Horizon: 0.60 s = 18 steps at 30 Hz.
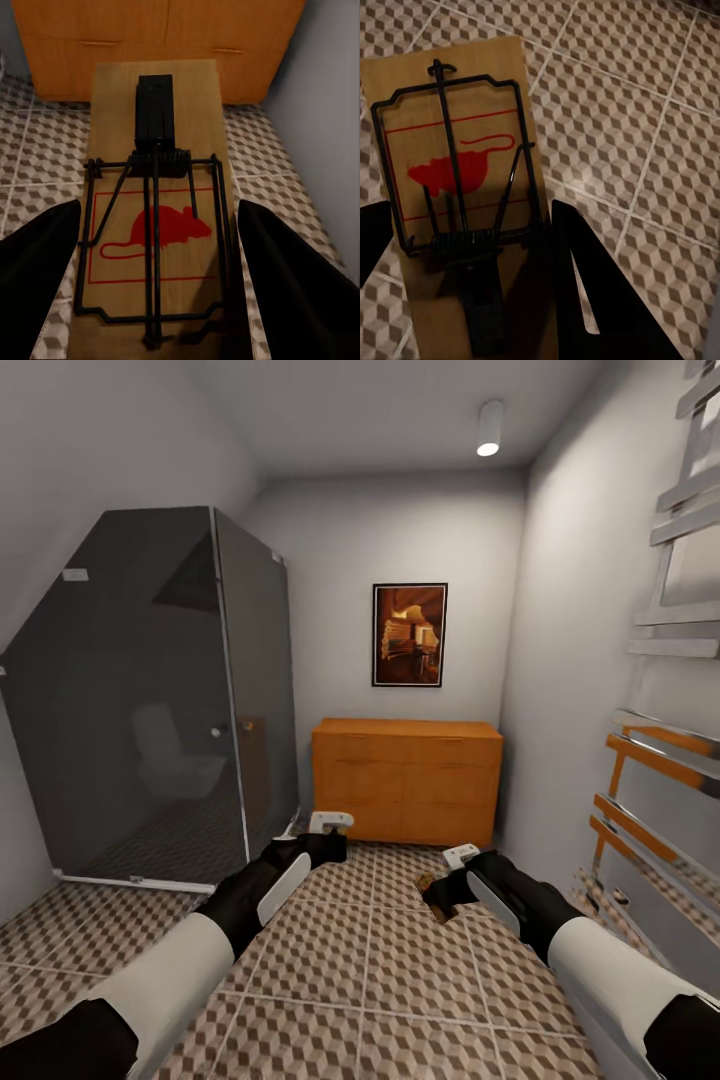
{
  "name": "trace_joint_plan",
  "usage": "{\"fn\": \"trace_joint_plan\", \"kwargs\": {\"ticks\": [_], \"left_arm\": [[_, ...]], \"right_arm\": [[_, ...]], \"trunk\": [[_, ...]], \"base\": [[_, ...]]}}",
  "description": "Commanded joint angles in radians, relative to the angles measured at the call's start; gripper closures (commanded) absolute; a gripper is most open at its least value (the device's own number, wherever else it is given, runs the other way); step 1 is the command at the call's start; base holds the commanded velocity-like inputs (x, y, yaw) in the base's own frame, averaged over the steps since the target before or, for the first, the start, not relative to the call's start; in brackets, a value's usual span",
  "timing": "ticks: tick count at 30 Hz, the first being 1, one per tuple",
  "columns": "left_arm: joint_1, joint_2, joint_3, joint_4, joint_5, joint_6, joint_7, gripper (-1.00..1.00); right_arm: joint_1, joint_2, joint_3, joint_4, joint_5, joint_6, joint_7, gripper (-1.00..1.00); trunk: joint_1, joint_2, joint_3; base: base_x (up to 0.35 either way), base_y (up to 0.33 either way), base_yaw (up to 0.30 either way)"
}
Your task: Take the four mousetraps from the cabinet in the bathroom and place them on the bathroom floor. Make sure all four end up on the same floor surface, and ensure that at least two of them are either under or directly next to the same bathroom sink.
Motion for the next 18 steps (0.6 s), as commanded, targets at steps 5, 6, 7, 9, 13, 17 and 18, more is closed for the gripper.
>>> {"fn": "trace_joint_plan", "kwargs": {"ticks": [5, 6, 7, 9, 13, 17, 18], "left_arm": [[-0.001, 0.013, 0.012, 0.018, 0.013, 0.002, 0.010, 1.00], [-0.001, 0.015, 0.018, 0.023, 0.013, 0.002, 0.010, 1.00], [-0.001, 0.023, 0.035, 0.032, 0.013, 0.002, 0.010, 1.00], [-0.001, 0.033, 0.057, 0.040, 0.013, 0.002, 0.009, 1.00], [-0.001, 0.062, 0.124, 0.057, 0.016, -0.003, 0.004, 1.00], [-0.001, 0.076, 0.150, 0.086, 0.018, -0.009, 0.004, 1.00], [-0.001, 0.077, 0.153, 0.112, 0.017, -0.014, 0.003, 1.00]], "right_arm": [[-0.001, -0.001, 0.003, -0.002, -0.002, 0.003, 0.000, 1.00], [-0.001, -0.001, 0.003, -0.001, -0.002, 0.004, 0.000, 1.00], [-0.001, -0.001, 0.003, -0.001, -0.003, 0.004, 0.000, 1.00], [-0.001, -0.001, 0.003, -0.001, -0.003, 0.004, 0.000, 1.00], [-0.001, -0.001, 0.004, -0.001, -0.004, 0.004, 0.000, 1.00], [-0.001, -0.001, 0.005, -0.001, -0.002, 0.004, 0.000, 1.00], [-0.001, -0.001, 0.007, -0.001, 0.000, 0.004, -0.001, 1.00]], "trunk": [[0.000, -0.001, -0.001], [0.000, -0.001, -0.001], [0.000, -0.001, -0.001], [0.000, -0.001, -0.001], [0.000, -0.001, -0.001], [0.000, -0.001, -0.001], [0.000, -0.001, -0.001]], "base": [[-0.024, 0.000, 0.271], [-0.009, 0.000, 0.271], [-0.006, 0.000, 0.271], [-0.004, 0.000, 0.271], [-0.002, 0.000, 0.271], [0.000, 0.000, 0.274], [0.000, 0.000, 0.282]]}}
